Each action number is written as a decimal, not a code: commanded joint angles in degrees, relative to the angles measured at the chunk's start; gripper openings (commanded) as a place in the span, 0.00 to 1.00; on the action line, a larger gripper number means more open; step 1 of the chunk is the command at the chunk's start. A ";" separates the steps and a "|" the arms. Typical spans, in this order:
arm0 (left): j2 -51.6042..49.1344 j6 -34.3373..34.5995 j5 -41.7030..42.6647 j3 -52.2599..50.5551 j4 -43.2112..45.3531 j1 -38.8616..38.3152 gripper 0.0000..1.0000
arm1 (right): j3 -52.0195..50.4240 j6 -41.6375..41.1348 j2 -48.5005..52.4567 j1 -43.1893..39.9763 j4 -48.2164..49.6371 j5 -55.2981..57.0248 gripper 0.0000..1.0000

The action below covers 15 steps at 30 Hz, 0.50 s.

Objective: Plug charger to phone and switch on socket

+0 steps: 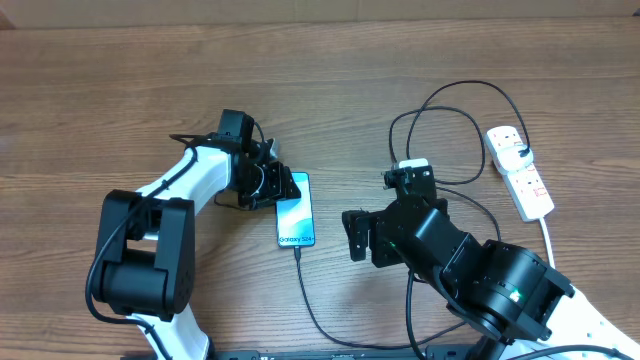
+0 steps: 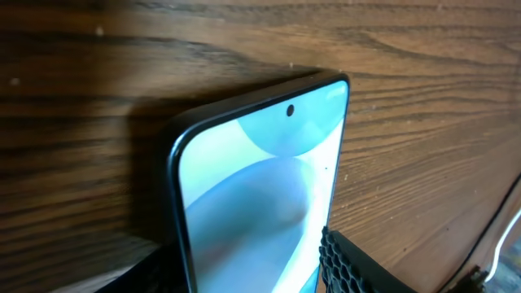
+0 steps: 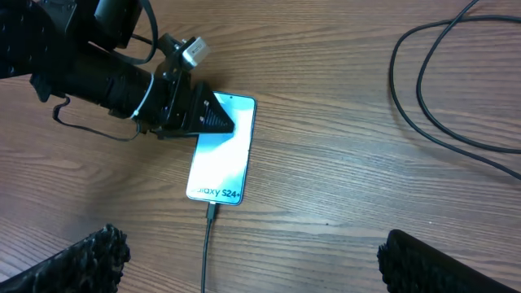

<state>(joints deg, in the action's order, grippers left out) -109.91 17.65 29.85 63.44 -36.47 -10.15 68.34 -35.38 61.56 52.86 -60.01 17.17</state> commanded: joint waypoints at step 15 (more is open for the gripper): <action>-5.16 0.81 -10.32 -3.54 3.98 0.37 0.54 | -0.26 -0.44 -0.39 -0.20 0.15 0.81 1.00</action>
<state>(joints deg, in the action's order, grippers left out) -109.71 18.13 29.12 63.35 -33.32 -10.09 68.34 -35.42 61.56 52.86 -60.03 17.17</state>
